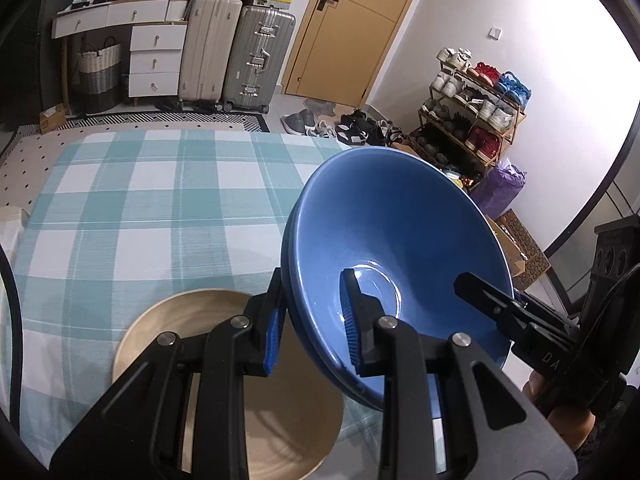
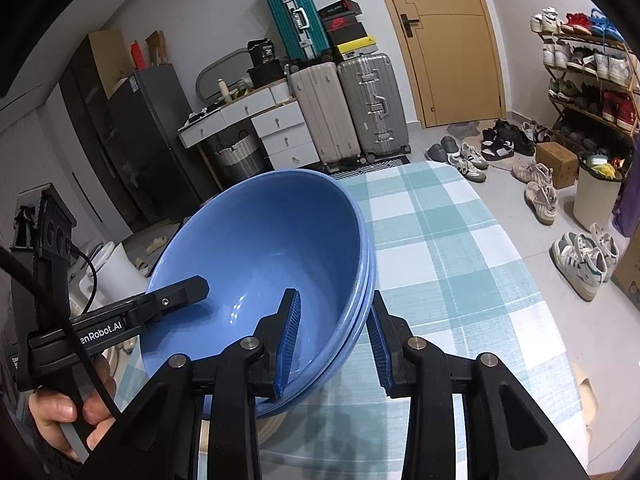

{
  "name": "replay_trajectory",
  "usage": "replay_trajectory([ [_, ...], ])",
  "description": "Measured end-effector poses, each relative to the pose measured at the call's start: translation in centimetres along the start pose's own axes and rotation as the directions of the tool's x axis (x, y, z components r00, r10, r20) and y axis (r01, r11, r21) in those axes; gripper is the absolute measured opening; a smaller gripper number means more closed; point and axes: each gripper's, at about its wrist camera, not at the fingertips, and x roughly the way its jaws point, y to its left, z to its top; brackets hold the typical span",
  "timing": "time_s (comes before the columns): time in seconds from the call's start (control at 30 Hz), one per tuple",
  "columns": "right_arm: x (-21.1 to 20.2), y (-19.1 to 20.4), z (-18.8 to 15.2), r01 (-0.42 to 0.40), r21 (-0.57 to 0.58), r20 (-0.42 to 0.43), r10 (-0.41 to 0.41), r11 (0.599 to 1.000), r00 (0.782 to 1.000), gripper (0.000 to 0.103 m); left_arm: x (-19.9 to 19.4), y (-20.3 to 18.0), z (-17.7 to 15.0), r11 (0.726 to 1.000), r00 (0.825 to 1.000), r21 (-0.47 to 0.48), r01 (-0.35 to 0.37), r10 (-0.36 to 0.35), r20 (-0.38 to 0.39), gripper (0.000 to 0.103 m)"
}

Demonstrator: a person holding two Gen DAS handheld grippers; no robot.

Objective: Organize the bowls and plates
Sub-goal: 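Carry the bowl stack with both tools over the cream plates and lower it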

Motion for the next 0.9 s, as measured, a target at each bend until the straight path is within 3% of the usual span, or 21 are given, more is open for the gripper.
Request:
replay_trajectory([
  [0.43,-0.1,4.1,-0.9,-0.04,-0.034,-0.014,0.039,0.999,0.999,0.034,-5.1,2.6,-1.6,0.999,0.999,-0.03,-0.036,0.037,0.033,0.023],
  [0.9,3.7,6.7,-2.3,-0.088,-0.054,-0.078,0.084,0.995,0.993,0.035,-5.6,7.2,-3.3,0.993,0.996,-0.082,-0.084,0.086,0.024,0.023],
])
